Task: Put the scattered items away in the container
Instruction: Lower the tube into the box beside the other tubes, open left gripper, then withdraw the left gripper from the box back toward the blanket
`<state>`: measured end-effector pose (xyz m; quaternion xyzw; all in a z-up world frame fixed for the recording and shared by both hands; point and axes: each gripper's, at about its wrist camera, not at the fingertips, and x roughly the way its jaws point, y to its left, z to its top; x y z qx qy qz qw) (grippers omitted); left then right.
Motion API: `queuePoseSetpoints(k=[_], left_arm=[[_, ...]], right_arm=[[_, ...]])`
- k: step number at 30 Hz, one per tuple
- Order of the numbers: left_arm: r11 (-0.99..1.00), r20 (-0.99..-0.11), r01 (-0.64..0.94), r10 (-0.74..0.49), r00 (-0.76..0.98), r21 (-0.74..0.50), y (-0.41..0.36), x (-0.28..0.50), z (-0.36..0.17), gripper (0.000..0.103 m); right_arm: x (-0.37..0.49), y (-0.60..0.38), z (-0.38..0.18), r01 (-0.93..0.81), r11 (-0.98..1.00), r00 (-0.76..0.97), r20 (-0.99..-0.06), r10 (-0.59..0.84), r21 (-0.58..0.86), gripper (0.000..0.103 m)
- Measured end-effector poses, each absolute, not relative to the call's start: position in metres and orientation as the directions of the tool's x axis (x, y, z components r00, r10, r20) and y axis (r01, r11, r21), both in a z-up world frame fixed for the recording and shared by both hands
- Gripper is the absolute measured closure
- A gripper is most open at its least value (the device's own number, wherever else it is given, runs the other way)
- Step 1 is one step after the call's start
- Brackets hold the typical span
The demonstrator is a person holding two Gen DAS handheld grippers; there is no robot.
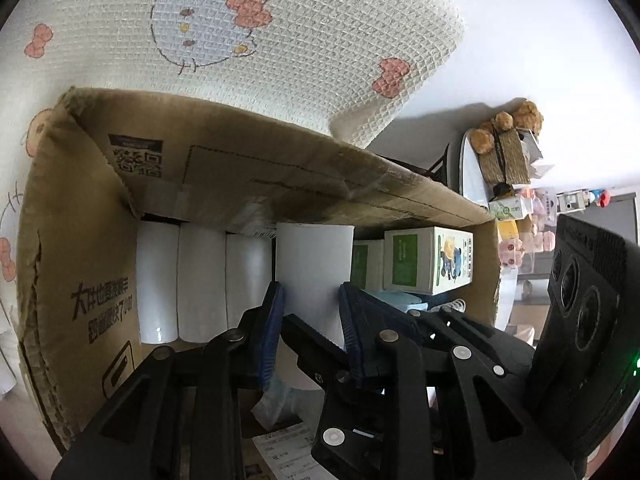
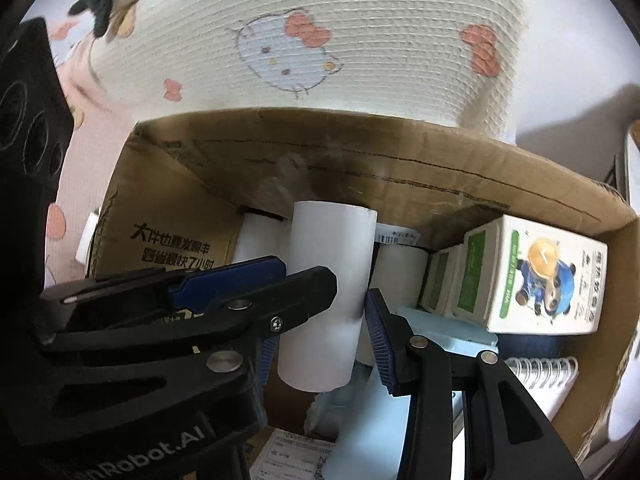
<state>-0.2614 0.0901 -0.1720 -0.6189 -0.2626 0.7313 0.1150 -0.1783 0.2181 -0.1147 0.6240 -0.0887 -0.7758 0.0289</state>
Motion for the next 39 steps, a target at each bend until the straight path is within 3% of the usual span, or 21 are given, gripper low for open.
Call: queuePoseSetpoints(k=[8,13,20,39], left_arm=[[-0.81,-0.841,0.226,0.519,-0.153,-0.542,0.088,-0.27,-0.197,0.081],[-0.84,-0.864,0.203,0.485,-0.137,-0.504,0.097,-0.27,-0.201,0.084],[-0.89,-0.885,0.113,0.411,-0.216,-0.441,0.106,-0.262,-0.172,0.084],[-0.89,-0.81,0.011,0.41,-0.418,-0.456,0.046,-0.227,-0.109,0.09]], right_arm=[[-0.174,0.217,-0.113,-0.052,-0.981,-0.21,-0.963,-0.171,0.185,0.07],[-0.168,0.205,-0.108,0.016,-0.997,-0.217,-0.973,-0.081,0.079,0.079],[-0.157,0.211,-0.098,-0.002,-0.997,-0.248,-0.966,-0.078,0.08,0.079],[-0.15,0.164,-0.074,0.023,-0.999,-0.34,-0.939,-0.045,0.039,0.079]])
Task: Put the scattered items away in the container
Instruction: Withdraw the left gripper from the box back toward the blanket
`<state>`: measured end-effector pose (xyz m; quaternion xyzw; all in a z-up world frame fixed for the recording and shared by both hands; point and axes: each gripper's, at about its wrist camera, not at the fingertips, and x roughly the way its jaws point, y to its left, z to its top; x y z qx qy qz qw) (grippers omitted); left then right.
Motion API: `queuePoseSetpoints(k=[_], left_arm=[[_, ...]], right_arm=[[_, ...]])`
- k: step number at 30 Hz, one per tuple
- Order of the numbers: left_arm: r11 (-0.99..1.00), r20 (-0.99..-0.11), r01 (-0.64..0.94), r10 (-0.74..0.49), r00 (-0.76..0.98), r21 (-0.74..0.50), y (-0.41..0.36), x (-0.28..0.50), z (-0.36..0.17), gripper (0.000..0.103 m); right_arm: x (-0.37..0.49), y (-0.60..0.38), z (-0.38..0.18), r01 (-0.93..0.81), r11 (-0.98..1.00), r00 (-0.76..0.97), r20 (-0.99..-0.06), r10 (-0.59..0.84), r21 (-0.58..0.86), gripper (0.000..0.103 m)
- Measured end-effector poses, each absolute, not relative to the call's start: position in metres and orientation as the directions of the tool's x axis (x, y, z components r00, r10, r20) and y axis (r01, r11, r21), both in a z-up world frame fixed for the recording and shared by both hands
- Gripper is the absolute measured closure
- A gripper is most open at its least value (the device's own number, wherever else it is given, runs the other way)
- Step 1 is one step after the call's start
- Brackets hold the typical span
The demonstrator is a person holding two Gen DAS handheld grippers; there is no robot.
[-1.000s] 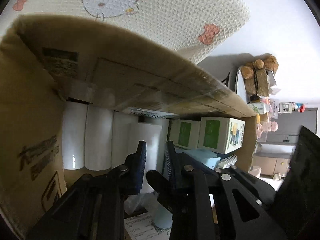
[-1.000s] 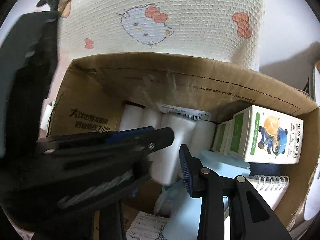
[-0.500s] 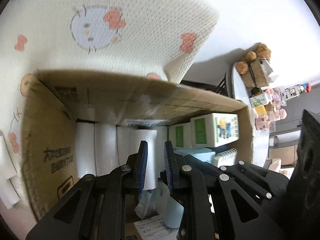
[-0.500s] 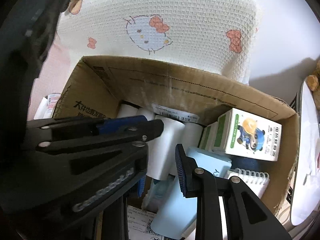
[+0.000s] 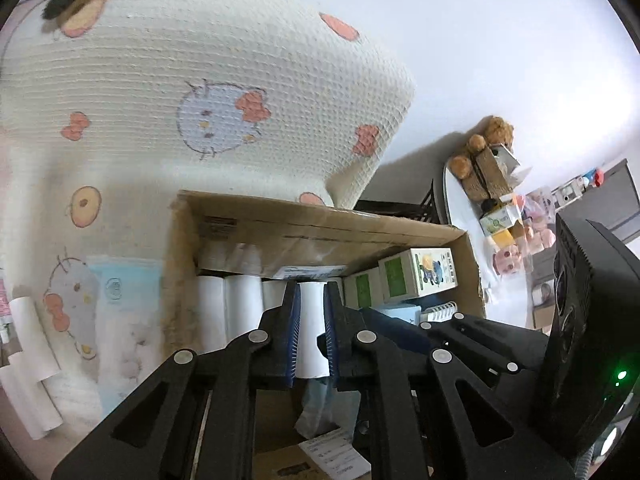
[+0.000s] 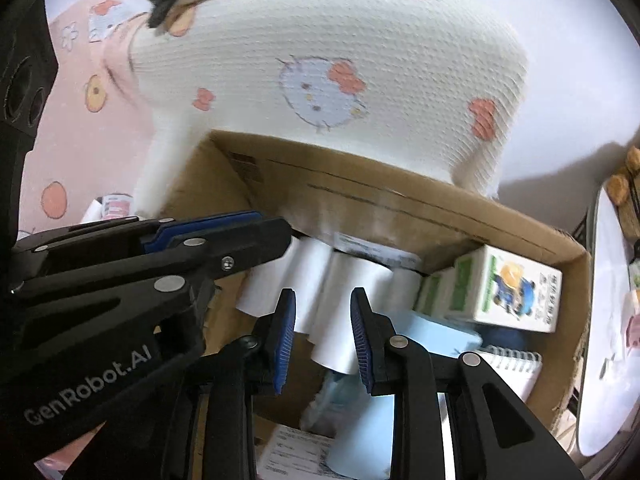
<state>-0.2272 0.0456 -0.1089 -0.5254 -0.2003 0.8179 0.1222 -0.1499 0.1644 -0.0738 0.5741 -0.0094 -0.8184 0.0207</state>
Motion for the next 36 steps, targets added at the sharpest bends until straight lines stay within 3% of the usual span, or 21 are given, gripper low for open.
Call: queuePoseSetpoints(k=[4,8,14,23,31,34,36], left_arm=[[-0.923,-0.814,-0.013,0.345,-0.468,-0.384,0.03,-0.212,-0.091,0.09],[-0.977,-0.837,0.044,0.156,-0.524,-0.21,0.001,-0.186,-0.074,0.09],[-0.926,-0.777,0.202,0.134,-0.615,-0.32,-0.084,-0.146,-0.055,0.09],[-0.895,-0.676,0.235,0.095,-0.73,-0.38,-0.144,-0.101,-0.017,0.09],[-0.893,-0.663,0.241,0.081,-0.744,-0.379,-0.177,-0.091,-0.045,0.09],[-0.892,-0.648,0.208,0.117,-0.752,-0.403,-0.185,-0.089,-0.058,0.09],[-0.895,-0.641,0.172,0.151,-0.753,-0.412,-0.187,-0.091,-0.07,0.082]], right_arm=[[-0.146,0.154,-0.062,0.03,-0.999,-0.385,-0.922,-0.043,0.034,0.079],[-0.137,0.133,-0.041,0.06,-0.998,-0.448,-0.894,-0.019,-0.009,0.079],[-0.127,0.091,-0.011,0.129,-0.991,-0.533,-0.845,-0.032,-0.044,0.079],[-0.12,0.021,0.026,0.257,-0.964,-0.606,-0.788,-0.109,-0.064,0.079],[-0.117,-0.011,0.025,0.292,-0.951,-0.627,-0.73,-0.272,0.103,0.079],[-0.126,-0.023,0.01,0.274,-0.957,-0.593,-0.767,-0.244,0.092,0.079],[-0.125,-0.026,0.005,0.254,-0.965,-0.599,-0.771,-0.214,0.07,0.079]])
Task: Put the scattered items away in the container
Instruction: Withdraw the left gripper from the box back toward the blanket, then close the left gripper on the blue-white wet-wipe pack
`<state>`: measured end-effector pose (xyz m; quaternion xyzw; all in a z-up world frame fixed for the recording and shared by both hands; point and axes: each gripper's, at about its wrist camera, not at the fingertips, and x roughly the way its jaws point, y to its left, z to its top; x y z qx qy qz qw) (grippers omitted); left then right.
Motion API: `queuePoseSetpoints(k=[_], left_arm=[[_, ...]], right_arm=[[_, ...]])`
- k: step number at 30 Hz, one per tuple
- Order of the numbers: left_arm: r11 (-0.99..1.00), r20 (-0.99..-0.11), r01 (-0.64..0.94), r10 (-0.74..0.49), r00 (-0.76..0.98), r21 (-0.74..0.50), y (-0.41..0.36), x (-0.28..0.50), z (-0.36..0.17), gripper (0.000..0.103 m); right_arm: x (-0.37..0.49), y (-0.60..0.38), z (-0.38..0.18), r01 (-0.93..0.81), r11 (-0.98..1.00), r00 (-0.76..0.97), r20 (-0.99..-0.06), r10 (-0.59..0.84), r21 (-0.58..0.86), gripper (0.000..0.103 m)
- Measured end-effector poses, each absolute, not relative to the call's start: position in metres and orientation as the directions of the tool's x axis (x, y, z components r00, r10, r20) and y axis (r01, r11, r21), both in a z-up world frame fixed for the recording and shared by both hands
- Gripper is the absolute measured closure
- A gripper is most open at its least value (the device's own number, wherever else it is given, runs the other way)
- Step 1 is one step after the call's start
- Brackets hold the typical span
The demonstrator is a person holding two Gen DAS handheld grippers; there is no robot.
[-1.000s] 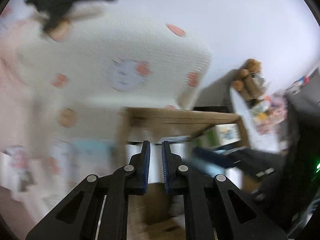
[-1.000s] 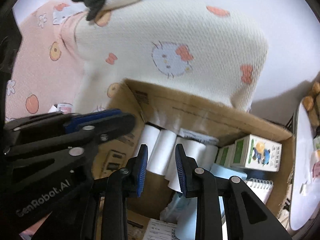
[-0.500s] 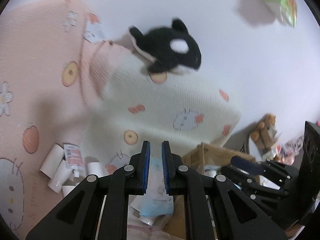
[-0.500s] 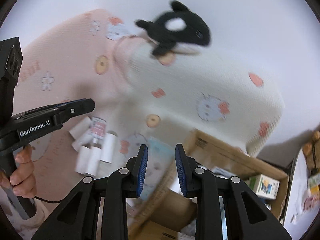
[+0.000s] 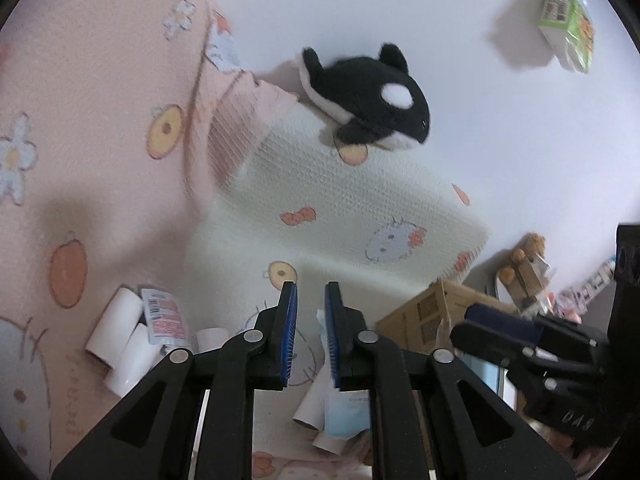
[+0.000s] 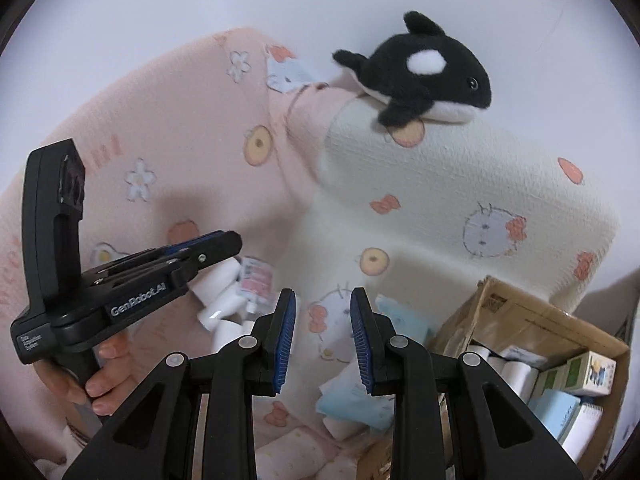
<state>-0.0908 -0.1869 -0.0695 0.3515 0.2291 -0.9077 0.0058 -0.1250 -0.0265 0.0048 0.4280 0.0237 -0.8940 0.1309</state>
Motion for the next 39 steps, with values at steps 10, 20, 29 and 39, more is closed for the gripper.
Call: queuePoseSetpoints(k=[10,20,29,39], left_arm=[[-0.694,-0.583,0.173,0.411,-0.701,-0.699,-0.204,-0.12,-0.17,0.055],[-0.462,-0.509,0.249,0.61,-0.607,-0.851,-0.21,-0.133,-0.261,0.055],[-0.35,-0.417,0.227,0.739,-0.529,-0.909,-0.186,-0.149,-0.303,0.055],[-0.276,-0.366,0.25,0.804,-0.469,-0.928,-0.16,-0.164,-0.326,0.055]], right_arm=[[-0.131,-0.015,-0.031,0.089,-0.991,-0.584,-0.801,-0.13,0.096,0.079],[-0.148,-0.049,-0.088,0.1,-0.982,-0.498,-0.863,0.089,-0.159,0.079],[-0.162,-0.052,-0.146,0.097,-0.951,-0.392,-0.89,0.234,-0.292,0.079],[-0.166,-0.044,-0.167,0.083,-0.943,-0.319,-0.905,0.281,-0.322,0.059]])
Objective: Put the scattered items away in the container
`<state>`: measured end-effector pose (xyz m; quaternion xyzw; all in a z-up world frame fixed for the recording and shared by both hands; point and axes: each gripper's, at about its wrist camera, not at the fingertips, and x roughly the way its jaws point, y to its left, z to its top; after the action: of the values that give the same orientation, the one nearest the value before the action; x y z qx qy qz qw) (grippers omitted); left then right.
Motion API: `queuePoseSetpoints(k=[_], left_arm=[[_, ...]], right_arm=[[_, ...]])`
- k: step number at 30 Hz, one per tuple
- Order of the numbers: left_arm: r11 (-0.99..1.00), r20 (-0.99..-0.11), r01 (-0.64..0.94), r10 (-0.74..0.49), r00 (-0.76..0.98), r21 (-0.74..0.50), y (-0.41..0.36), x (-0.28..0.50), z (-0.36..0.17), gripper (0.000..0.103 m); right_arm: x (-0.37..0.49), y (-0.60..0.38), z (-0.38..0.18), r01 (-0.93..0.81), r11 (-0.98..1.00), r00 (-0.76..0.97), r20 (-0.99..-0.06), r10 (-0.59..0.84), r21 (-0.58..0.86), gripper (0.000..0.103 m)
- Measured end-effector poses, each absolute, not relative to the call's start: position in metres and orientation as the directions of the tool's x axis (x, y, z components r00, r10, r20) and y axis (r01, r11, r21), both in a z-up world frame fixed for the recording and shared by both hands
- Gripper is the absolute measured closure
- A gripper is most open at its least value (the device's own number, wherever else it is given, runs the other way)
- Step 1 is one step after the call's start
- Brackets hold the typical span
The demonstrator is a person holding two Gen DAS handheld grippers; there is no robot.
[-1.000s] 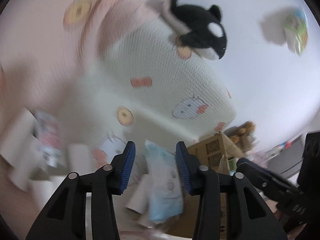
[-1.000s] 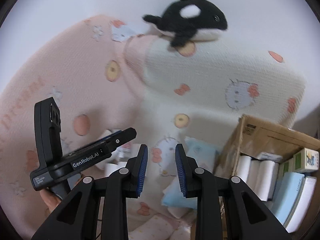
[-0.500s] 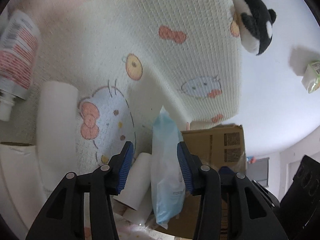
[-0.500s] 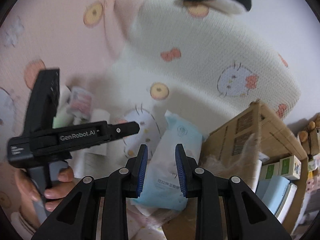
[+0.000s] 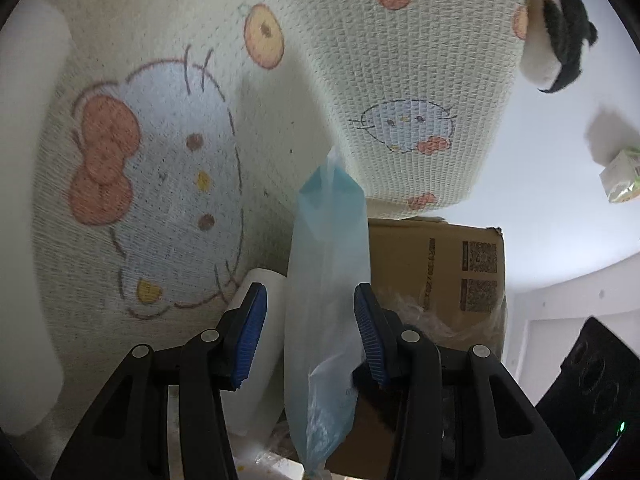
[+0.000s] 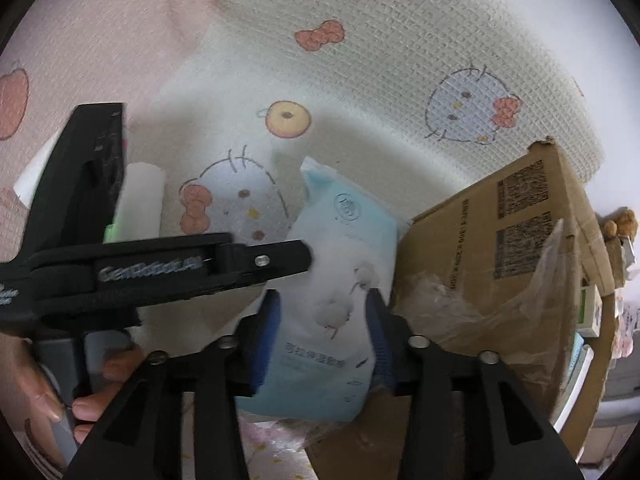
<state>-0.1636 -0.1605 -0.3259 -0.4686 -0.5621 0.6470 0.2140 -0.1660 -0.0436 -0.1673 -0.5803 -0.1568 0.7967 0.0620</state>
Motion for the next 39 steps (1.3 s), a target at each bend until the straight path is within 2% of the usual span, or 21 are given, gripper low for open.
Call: queuePoseSetpoints(k=[11,16,20,21,26,32,39], left_arm=[[-0.232,-0.323,0.244,0.825,-0.464,-0.942,-0.154,-0.168,-0.333,0.055],[-0.217,-0.304,0.235,0.84,-0.45,-0.947,-0.152,-0.171,-0.333,0.073],[-0.208,-0.307,0.258,0.843,-0.443,-0.944,-0.154,-0.17,-0.333,0.095],[-0.207,-0.304,0.253,0.841,-0.447,-0.945,-0.156,-0.168,-0.33,0.097],[-0.186,-0.279,0.238,0.845,-0.457,-0.953,-0.163,-0.161,-0.322,0.099],[-0.196,-0.238,0.135,0.825,-0.513,-0.971,-0.179,-0.153,-0.287,0.1],[-0.233,-0.292,0.176,0.74,-0.606,-0.956,-0.222,-0.139,-0.278,0.101]], right_arm=[[-0.165,-0.049,-0.191,0.093,-0.936,-0.266,-0.915,0.304,-0.339,0.051],[-0.165,-0.052,-0.196,0.109,-0.924,-0.272,-0.905,0.328,-0.368,0.051],[-0.165,-0.052,-0.197,0.11,-0.921,-0.28,-0.901,0.332,-0.373,0.051],[-0.165,-0.051,-0.196,0.108,-0.923,-0.284,-0.901,0.327,-0.369,0.051],[-0.166,-0.052,-0.191,0.112,-0.938,-0.303,-0.91,0.284,-0.329,0.051],[-0.166,-0.065,-0.18,0.146,-0.941,-0.369,-0.899,0.236,-0.307,0.051],[-0.177,-0.074,-0.165,0.211,-0.972,-0.432,-0.902,0.002,-0.103,0.051]])
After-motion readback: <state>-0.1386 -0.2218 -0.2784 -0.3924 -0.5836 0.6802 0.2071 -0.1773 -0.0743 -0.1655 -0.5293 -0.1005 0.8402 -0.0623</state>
